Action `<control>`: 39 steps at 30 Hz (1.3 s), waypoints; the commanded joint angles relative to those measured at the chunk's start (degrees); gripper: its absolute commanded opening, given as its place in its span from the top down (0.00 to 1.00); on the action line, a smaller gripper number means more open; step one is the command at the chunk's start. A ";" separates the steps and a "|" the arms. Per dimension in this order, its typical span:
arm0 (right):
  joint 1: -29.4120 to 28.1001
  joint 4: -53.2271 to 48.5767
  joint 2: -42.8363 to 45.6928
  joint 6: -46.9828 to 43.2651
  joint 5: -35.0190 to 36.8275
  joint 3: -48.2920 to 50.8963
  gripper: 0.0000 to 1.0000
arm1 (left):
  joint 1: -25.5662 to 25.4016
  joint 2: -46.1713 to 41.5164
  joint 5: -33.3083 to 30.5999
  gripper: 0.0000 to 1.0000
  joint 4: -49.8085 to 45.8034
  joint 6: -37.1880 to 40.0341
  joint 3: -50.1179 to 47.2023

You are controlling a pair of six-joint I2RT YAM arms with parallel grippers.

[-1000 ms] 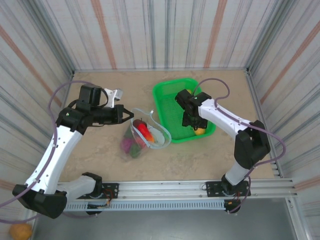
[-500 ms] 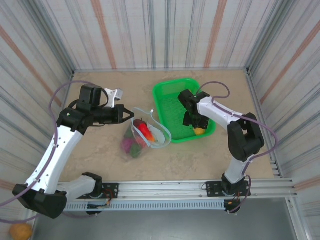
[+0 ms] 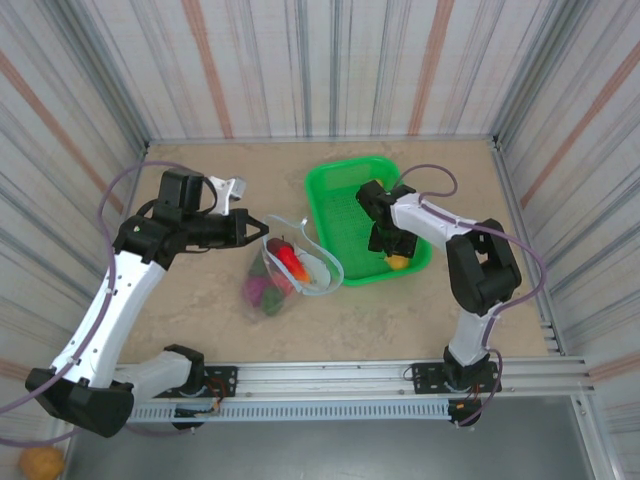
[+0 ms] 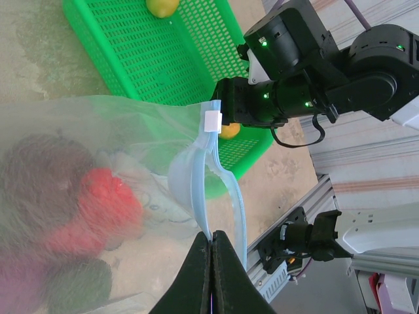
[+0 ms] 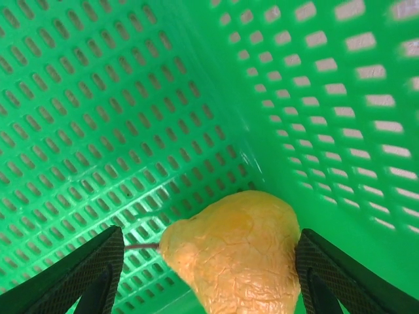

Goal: Place the food in the zip-top bag and seal the zipper

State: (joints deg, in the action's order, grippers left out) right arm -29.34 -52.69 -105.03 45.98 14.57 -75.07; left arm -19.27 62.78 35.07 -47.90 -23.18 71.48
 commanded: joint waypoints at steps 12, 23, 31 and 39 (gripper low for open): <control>-0.80 6.34 0.68 -4.24 -8.34 1.45 0.29 | -0.51 -1.37 0.95 1.00 0.87 0.04 -0.30; -1.15 14.55 9.82 -15.90 -23.16 6.61 0.15 | -0.52 -1.79 0.56 1.00 0.24 0.41 0.44; -3.87 8.98 9.04 -20.14 -26.61 5.45 0.13 | -0.57 -2.17 0.25 1.00 -0.49 0.51 1.02; -4.64 9.77 6.55 -20.84 -28.59 6.56 0.17 | -0.51 -2.60 0.09 1.00 -0.74 0.48 1.20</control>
State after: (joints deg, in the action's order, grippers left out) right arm -33.39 -42.04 -96.90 26.65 -12.32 -69.04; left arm -19.27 61.71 34.81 -48.21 -23.18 71.50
